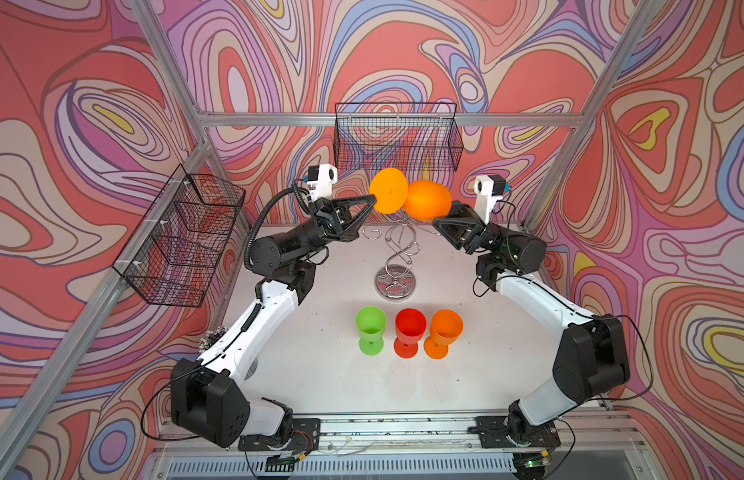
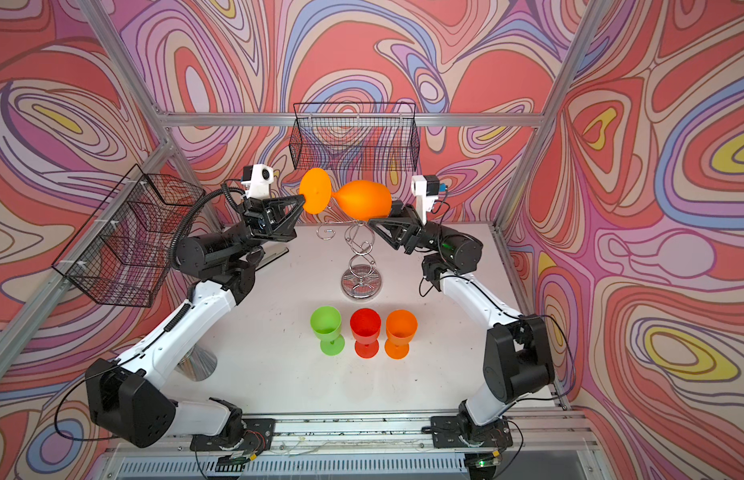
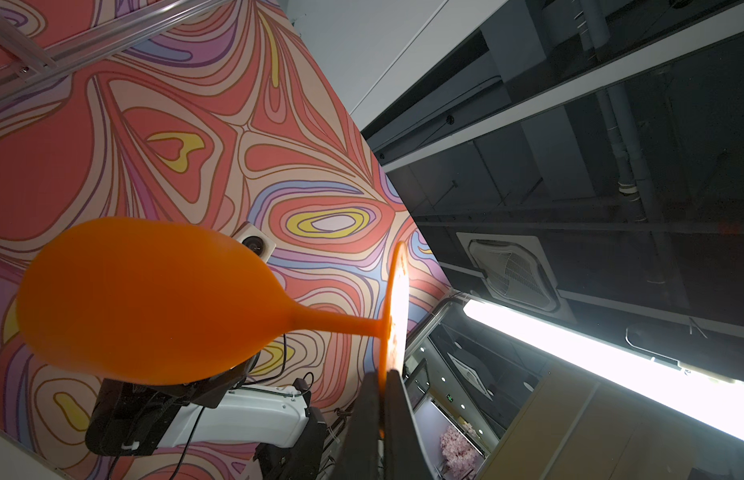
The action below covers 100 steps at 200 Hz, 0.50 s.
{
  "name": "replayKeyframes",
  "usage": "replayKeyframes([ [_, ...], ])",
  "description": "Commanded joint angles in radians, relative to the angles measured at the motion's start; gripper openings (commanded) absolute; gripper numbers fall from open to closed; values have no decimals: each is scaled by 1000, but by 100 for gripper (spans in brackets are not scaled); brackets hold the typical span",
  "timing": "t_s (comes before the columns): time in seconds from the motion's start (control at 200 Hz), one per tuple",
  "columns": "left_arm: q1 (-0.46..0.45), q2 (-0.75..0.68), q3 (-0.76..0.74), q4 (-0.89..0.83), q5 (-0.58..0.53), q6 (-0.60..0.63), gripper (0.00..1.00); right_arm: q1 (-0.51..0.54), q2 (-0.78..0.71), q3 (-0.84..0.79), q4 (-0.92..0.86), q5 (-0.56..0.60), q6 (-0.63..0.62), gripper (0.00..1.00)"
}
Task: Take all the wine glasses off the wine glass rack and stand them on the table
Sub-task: 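Close the right gripper on the orange glass bowl while the left gripper releases and withdraws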
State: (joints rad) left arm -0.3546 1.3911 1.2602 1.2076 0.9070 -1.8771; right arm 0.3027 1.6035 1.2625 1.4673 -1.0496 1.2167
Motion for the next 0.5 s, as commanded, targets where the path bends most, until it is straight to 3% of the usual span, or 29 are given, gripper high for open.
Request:
replayKeyframes([
  [0.0,-4,8,33,86,-3,-19,0,12,18,38,26,-27,-39,43],
  [0.12,-3,11,33,91,-2,-21,0,13,19,38,26,-22,-49,29],
  [0.496,-4,34,23,152,-12,-51,0,13,-13,5,25,-25,-101,6],
])
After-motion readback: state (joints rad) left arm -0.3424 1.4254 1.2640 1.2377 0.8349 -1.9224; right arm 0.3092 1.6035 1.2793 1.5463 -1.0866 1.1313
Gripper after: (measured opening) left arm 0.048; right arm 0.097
